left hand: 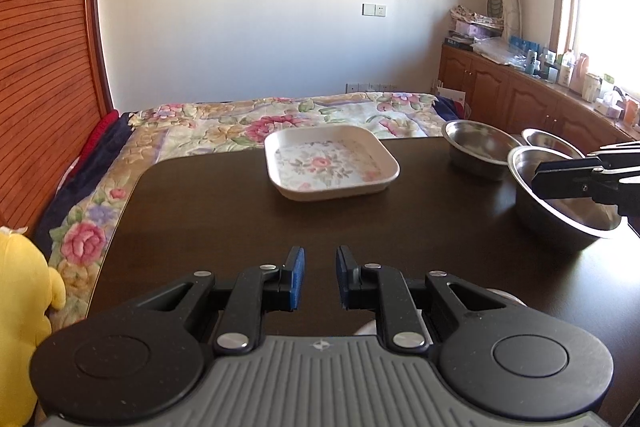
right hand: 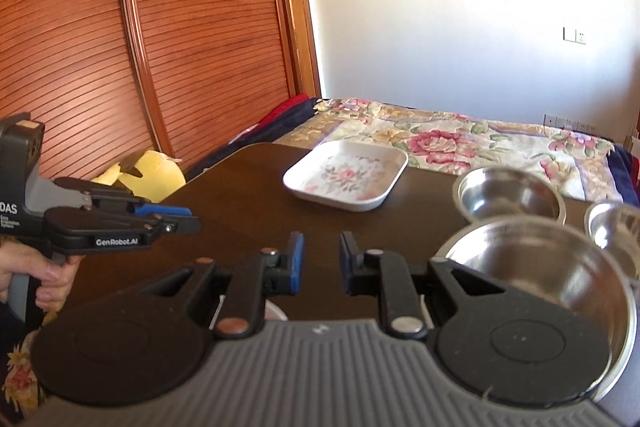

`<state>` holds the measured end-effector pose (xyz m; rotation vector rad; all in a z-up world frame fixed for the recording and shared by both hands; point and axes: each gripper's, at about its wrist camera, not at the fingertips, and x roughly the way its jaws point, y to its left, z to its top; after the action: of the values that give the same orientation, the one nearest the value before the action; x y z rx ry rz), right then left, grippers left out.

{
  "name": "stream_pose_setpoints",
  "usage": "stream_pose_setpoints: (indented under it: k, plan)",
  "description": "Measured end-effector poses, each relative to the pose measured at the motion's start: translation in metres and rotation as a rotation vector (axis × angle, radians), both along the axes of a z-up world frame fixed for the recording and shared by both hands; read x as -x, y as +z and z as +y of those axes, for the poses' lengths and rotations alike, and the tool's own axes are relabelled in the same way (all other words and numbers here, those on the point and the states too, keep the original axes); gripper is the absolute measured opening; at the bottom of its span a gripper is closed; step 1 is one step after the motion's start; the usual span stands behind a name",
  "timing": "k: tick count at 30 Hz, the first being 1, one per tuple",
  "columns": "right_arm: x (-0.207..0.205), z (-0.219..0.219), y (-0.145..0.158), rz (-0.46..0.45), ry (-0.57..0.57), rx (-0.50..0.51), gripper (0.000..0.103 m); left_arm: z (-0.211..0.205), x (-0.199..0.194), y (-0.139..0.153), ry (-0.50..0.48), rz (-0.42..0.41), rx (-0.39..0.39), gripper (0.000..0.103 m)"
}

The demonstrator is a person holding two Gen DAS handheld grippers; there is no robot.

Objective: Organize plates and bowls

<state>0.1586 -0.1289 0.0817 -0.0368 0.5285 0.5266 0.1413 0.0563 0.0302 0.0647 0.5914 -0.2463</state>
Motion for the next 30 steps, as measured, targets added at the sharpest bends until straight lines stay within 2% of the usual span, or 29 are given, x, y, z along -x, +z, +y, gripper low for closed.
stream_pose_setpoints:
  k: [12, 17, 20, 22, 23, 30]
  plan:
    - [-0.031, 0.008, 0.013, -0.001, 0.030, 0.031, 0.022, 0.001, -0.037, 0.008, -0.020, 0.001, -0.003, 0.021]
    - [-0.054, 0.014, 0.018, 0.027, 0.031, 0.038, 0.023, 0.003, -0.060, 0.018, -0.018, -0.014, 0.021, 0.051]
    - [-0.072, 0.016, 0.019, 0.048, 0.014, 0.041, 0.035, 0.003, -0.072, 0.026, -0.015, -0.040, 0.014, 0.063]
    - [-0.083, 0.017, 0.019, 0.054, -0.003, 0.050, 0.047, 0.003, -0.080, 0.028, -0.013, -0.047, 0.009, 0.066]
    - [-0.087, 0.018, 0.019, 0.059, -0.008, 0.053, 0.049, 0.003, -0.085, 0.029, -0.010, -0.047, 0.008, 0.066]
    - [-0.135, 0.023, 0.006, 0.160, -0.056, 0.043, 0.049, 0.008, -0.117, 0.025, -0.006, -0.034, -0.004, 0.066]
